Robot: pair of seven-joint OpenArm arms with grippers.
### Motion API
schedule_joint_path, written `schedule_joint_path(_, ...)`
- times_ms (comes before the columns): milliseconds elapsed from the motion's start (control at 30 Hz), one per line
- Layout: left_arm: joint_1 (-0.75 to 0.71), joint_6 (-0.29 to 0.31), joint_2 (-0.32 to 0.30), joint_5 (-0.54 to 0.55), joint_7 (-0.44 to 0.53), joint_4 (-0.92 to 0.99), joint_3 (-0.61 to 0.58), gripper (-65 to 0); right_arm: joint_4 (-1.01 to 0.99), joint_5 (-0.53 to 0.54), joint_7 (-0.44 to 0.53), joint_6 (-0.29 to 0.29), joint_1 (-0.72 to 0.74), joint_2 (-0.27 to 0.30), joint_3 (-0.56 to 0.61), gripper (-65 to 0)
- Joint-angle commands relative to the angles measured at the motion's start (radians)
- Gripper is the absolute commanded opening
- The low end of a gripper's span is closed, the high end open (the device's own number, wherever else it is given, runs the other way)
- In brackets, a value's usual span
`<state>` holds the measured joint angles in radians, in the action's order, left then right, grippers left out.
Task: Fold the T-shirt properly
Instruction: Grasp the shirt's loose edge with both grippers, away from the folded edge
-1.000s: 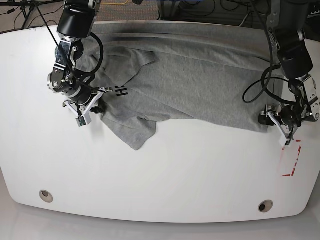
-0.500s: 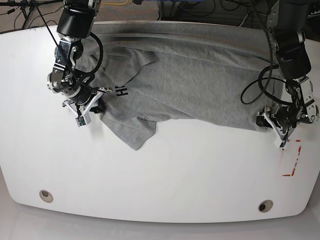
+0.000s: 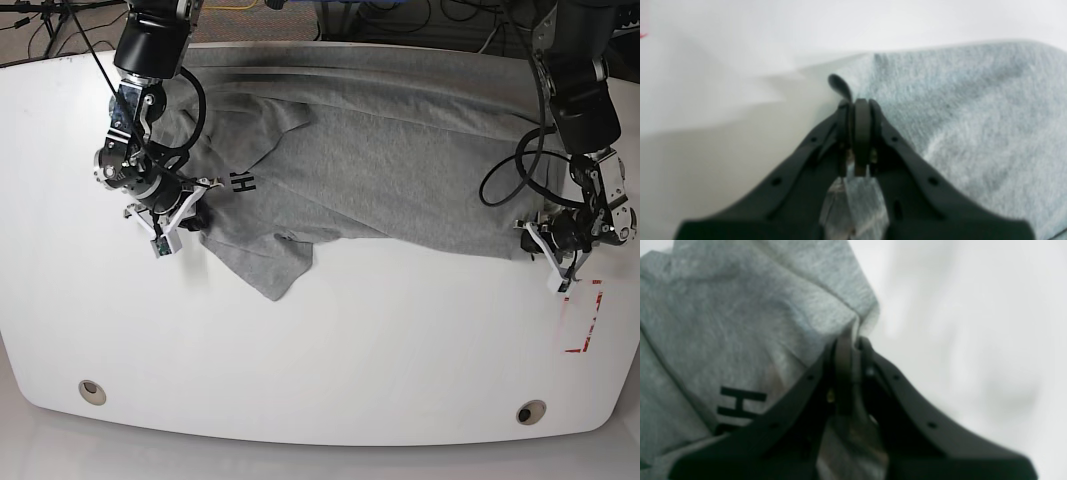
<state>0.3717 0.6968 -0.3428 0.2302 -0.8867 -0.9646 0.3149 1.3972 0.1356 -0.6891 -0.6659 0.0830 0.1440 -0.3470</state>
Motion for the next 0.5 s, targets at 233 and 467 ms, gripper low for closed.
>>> schedule_joint_path(233,0.028,0.001,-0.02,0.013,-0.005,-0.187,0.003,-65.0,0.115,0.019,0.007,0.002,0.031,0.038,-0.002,-61.5)
schedule_joint_path(467,0.028,0.001,-0.02,0.016,-0.055,-0.274,0.007,-65.0,0.193,0.019,-0.054,-0.001,0.027,0.044,-0.007,-61.5)
